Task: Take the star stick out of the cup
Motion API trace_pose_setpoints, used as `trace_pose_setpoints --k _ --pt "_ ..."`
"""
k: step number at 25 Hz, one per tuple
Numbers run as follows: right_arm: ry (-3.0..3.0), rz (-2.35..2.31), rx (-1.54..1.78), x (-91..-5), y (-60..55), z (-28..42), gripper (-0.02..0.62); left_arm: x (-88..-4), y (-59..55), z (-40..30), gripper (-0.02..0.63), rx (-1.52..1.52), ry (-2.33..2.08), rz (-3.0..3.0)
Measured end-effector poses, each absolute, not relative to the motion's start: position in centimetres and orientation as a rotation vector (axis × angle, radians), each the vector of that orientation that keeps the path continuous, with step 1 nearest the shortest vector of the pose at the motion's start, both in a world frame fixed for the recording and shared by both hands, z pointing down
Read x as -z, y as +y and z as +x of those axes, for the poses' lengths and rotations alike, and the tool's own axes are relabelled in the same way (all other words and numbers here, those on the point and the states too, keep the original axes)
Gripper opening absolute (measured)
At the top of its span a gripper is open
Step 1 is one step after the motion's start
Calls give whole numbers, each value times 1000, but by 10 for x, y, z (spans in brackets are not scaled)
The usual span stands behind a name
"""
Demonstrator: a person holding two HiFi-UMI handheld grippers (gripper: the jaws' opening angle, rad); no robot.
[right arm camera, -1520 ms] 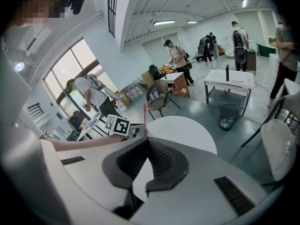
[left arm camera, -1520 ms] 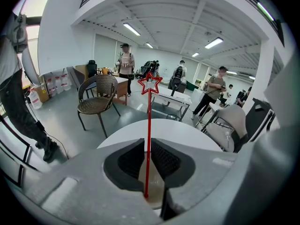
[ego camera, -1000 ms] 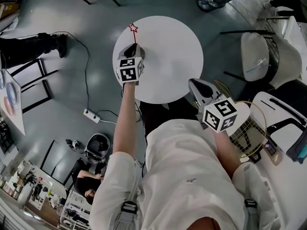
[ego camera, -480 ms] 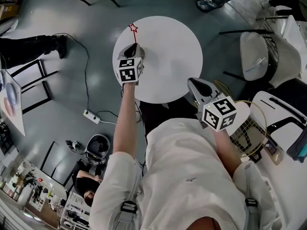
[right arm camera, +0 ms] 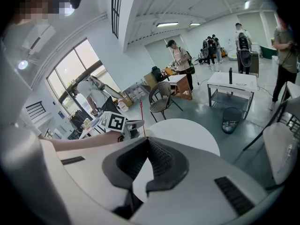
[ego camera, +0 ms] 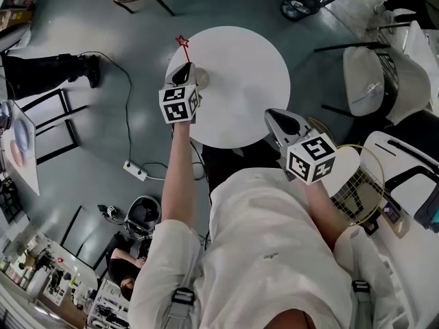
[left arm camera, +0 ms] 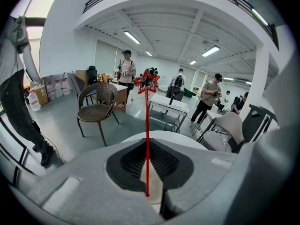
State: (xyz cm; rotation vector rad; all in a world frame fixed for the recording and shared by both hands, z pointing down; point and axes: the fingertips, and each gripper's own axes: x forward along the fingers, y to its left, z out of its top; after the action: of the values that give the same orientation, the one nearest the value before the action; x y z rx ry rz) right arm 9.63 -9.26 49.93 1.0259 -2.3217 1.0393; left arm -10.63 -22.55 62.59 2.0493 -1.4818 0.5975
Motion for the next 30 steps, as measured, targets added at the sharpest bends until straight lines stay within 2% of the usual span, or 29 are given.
trace_pose_setpoints --k 30 --pt "-2465 988 -976 -466 -79 79 7 -432 -158 -86 23 -255 -1501 2303"
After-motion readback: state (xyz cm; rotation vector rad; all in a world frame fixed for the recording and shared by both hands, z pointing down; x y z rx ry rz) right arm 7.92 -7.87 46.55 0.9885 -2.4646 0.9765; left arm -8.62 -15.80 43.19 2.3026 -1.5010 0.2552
